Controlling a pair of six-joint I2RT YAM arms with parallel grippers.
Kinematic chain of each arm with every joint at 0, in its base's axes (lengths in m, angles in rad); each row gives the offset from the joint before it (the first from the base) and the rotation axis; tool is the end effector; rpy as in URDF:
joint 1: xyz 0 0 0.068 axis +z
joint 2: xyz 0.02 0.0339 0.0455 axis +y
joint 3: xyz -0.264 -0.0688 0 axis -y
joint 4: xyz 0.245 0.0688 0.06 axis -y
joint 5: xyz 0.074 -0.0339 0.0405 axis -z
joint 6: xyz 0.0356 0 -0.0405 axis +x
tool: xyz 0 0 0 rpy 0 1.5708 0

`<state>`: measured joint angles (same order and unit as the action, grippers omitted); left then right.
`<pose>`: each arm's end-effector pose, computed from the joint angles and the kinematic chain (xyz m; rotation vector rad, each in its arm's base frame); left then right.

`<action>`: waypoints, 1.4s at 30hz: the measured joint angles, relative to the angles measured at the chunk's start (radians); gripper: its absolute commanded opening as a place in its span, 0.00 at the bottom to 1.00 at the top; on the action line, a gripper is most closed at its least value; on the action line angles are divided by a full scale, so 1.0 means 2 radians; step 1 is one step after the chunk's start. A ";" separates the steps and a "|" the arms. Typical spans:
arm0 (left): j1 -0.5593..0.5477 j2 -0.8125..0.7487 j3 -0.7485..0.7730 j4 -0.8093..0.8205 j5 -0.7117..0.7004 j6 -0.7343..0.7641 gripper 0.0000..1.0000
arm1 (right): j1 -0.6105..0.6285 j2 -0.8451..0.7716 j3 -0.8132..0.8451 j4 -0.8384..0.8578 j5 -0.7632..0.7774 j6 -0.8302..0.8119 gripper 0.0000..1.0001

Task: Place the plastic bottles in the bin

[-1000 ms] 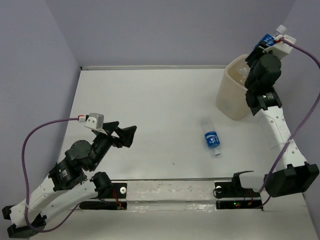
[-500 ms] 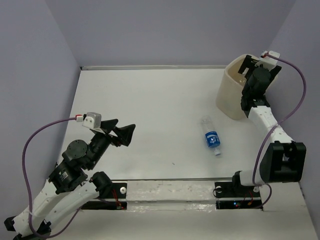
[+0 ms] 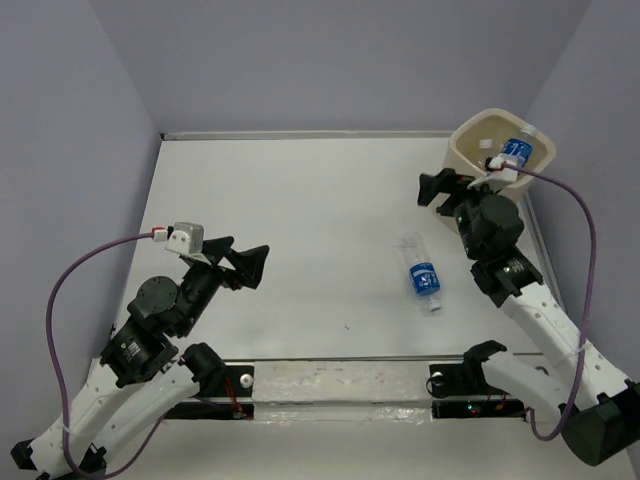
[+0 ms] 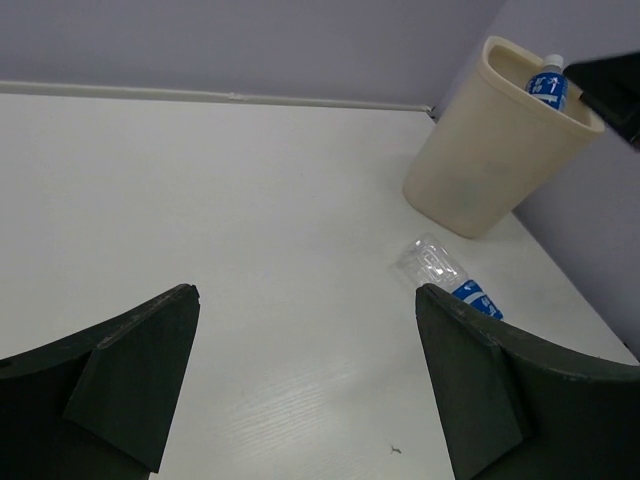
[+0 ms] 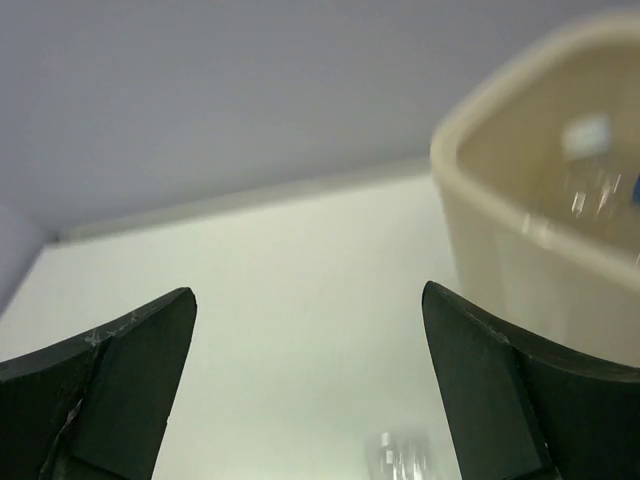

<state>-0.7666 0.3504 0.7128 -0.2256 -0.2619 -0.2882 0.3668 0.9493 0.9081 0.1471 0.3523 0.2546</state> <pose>0.0692 -0.0539 0.3619 0.1314 1.4682 -0.6756 0.2101 0.0676 0.3893 0.2050 1.4619 0.2469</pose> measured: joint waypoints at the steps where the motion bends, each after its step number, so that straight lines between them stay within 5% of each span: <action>1: 0.001 0.000 0.000 0.000 0.000 0.000 0.99 | 0.013 -0.016 -0.031 -0.026 -0.003 0.020 1.00; 8: 0.006 0.014 0.000 0.006 0.011 0.002 0.99 | 0.038 -0.006 -0.142 -0.211 -0.033 0.096 1.00; 14: 0.018 0.019 0.000 0.006 0.018 0.002 0.99 | 0.038 0.089 -0.118 -0.234 -0.046 0.108 0.97; 18: 0.018 0.019 0.000 0.006 0.021 0.002 0.99 | 0.038 0.189 -0.099 -0.220 -0.055 0.105 0.81; 21: 0.018 0.019 0.000 0.006 0.023 0.002 0.99 | 0.038 0.238 -0.081 -0.215 -0.057 0.096 0.50; 24: 0.018 0.019 0.000 0.006 0.024 0.002 0.99 | 0.038 0.259 -0.053 -0.213 -0.055 0.092 0.46; 34: 0.021 0.013 0.000 0.009 0.029 0.004 0.99 | 0.040 0.137 0.032 -0.233 -0.041 0.052 0.41; 38: 0.021 0.013 0.000 0.010 0.034 0.005 0.99 | 0.022 0.094 0.127 -0.154 0.023 -0.005 0.41; 42: 0.021 0.012 0.000 0.010 0.034 0.005 0.99 | -0.060 0.097 0.170 -0.033 0.058 -0.050 0.41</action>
<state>-0.7246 0.3752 0.7128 -0.2066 -0.1944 -0.2775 0.2478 1.1427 1.2480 0.0803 0.4690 0.1543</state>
